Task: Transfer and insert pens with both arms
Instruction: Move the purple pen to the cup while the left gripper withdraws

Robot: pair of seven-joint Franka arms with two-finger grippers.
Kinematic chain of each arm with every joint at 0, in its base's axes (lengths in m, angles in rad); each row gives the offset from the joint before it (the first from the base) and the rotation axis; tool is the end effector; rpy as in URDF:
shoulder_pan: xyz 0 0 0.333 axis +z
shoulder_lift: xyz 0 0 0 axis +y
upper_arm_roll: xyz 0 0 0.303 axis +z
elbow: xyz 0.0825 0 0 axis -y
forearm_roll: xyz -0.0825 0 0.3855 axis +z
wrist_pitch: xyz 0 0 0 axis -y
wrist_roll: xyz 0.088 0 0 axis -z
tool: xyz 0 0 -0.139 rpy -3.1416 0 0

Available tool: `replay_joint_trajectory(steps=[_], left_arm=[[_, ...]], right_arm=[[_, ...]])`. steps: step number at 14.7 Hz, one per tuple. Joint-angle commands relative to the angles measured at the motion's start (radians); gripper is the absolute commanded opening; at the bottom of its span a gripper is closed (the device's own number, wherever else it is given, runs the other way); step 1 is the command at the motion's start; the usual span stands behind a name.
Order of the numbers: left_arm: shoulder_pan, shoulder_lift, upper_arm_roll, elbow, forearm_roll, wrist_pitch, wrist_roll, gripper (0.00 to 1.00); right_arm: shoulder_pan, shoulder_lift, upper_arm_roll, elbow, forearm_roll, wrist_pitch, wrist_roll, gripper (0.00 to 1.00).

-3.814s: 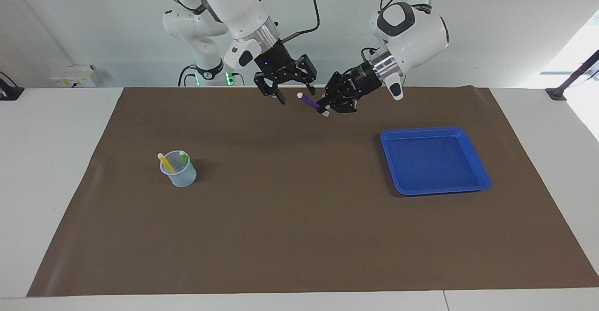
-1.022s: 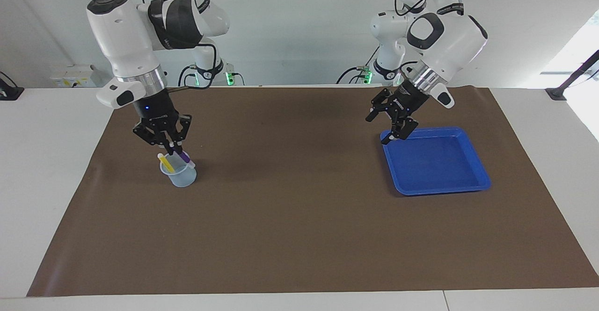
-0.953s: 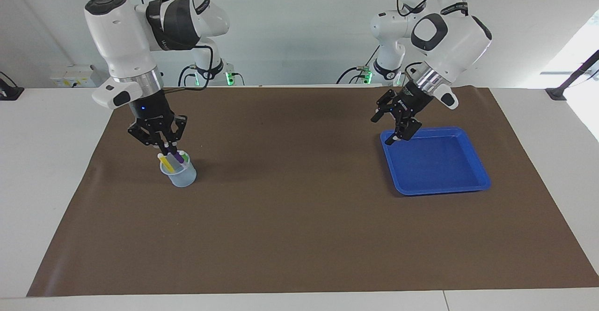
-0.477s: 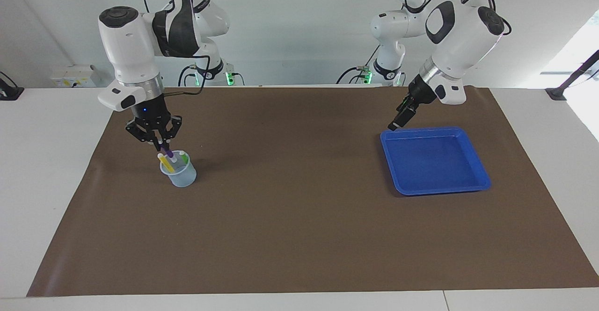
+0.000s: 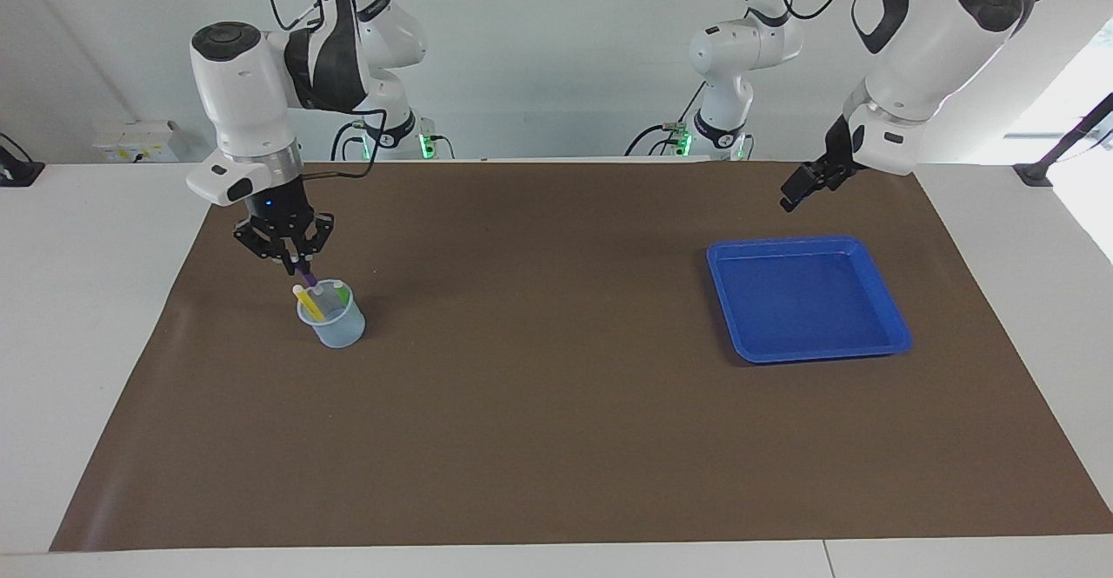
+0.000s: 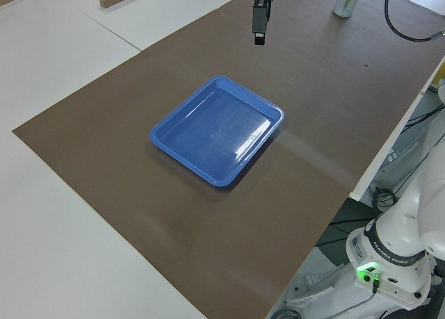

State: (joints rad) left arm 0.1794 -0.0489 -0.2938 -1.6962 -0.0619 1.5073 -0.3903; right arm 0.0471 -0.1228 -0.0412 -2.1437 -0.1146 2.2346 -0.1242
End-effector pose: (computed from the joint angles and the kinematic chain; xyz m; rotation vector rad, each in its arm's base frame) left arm 0.5217 -0.0717 0.5416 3.0919 0.4321 -0.2338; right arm 0.5434 -0.0035 0.4335 3.0068 0.2878 0.3150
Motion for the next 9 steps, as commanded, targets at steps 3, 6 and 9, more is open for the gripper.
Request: replay_joint_trajectory(steps=[3,6,9], left_arm=[[0.009,0.006,-0.002,0.119,0.089,-0.174,0.279,1.0],[-0.023,-0.055,0.045,0.095,0.086,-0.194,0.335,1.0],[-0.169,-0.079,0.193,0.069,0.083,-0.174,0.329,1.0]], right_arm=[[0.002,-0.034,-0.005,-0.091,-0.007,0.085,-0.002,0.0],[0.002,-0.034,-0.005,-0.122,-0.004,0.126,0.0,0.0],[0.002,-0.028,-0.005,-0.148,0.0,0.163,0.023,0.0]])
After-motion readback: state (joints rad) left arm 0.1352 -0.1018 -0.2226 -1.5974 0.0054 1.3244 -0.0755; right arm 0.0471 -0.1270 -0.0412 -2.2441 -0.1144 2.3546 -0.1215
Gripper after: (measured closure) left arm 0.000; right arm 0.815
